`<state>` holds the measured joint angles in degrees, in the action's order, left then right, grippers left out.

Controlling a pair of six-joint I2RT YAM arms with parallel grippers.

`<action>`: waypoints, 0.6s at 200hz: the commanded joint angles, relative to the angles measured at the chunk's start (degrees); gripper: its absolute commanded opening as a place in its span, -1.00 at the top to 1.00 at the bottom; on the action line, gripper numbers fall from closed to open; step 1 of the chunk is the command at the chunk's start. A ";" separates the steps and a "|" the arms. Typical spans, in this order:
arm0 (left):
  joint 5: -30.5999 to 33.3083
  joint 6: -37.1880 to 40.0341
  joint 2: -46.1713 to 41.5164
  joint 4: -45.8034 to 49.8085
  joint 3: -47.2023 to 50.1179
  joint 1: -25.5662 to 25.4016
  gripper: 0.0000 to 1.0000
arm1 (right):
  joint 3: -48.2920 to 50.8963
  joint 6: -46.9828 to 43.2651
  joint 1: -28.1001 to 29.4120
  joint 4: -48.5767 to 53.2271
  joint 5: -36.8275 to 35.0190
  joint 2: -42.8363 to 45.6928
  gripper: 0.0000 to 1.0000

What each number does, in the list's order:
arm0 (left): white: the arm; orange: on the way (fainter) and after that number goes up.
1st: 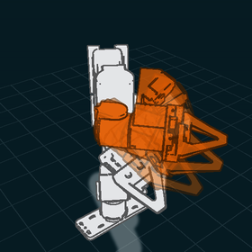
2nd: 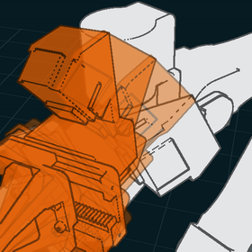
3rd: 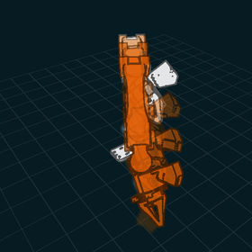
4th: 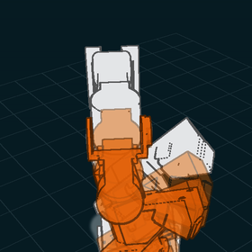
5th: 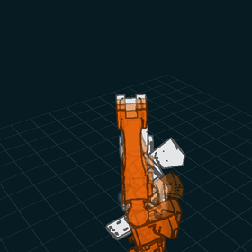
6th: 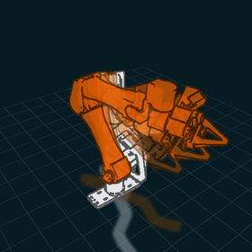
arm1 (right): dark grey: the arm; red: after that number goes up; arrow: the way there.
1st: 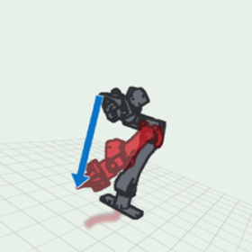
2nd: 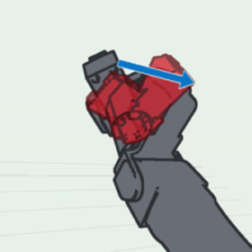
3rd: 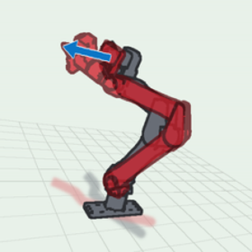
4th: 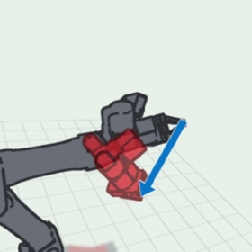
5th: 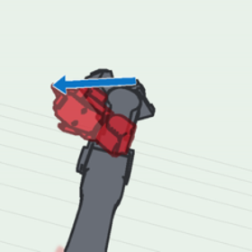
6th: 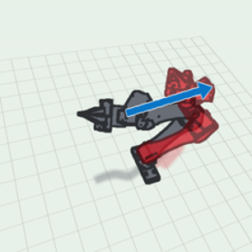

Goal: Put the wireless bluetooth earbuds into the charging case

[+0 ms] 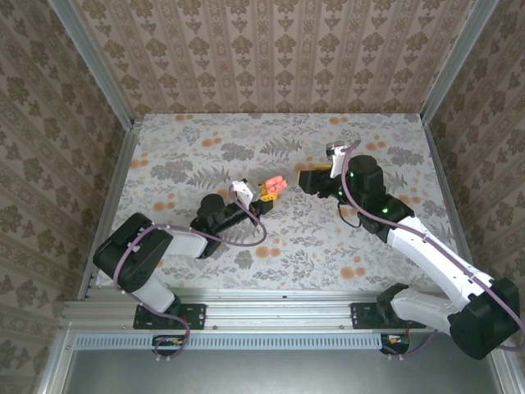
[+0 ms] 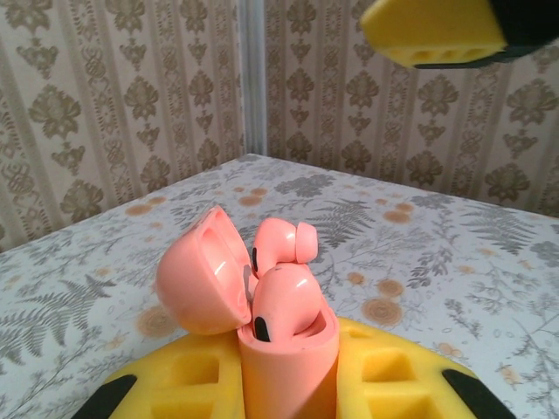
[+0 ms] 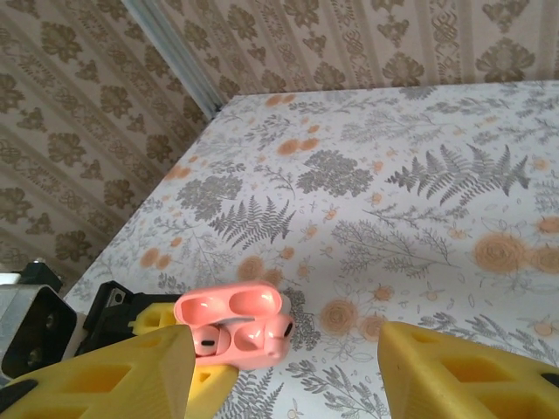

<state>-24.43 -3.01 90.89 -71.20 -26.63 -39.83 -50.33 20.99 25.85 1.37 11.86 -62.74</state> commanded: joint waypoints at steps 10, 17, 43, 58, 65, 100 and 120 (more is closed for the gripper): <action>-5.28 0.28 -2.72 -0.32 -0.04 0.06 0.82 | -0.82 -4.08 -4.54 0.70 11.58 0.63 -0.22; -5.37 0.59 -3.13 0.14 0.00 0.10 0.82 | -0.35 -4.79 -5.63 -0.07 13.44 0.98 -0.24; -5.65 1.33 -4.39 1.35 0.18 0.22 0.81 | 1.17 -9.36 -8.27 -1.27 18.43 1.96 -0.35; -6.11 1.46 -4.75 1.72 0.29 0.31 0.81 | 2.32 -13.36 -9.27 -1.67 21.55 2.27 -0.45; -6.25 1.50 -4.86 1.87 0.29 0.29 0.81 | 2.63 -16.17 -9.77 -1.64 23.69 2.18 -0.47; -6.90 1.70 -5.31 2.11 0.38 0.28 0.81 | 4.34 -30.79 -11.27 -1.41 32.06 1.22 -0.44; -7.21 1.90 -5.69 2.29 0.28 0.28 0.81 | 4.50 -39.29 -11.34 -0.58 34.25 0.74 -0.42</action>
<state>-29.85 -2.44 87.29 -68.66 -26.63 -39.70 -46.44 -3.75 14.83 1.54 38.74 -61.56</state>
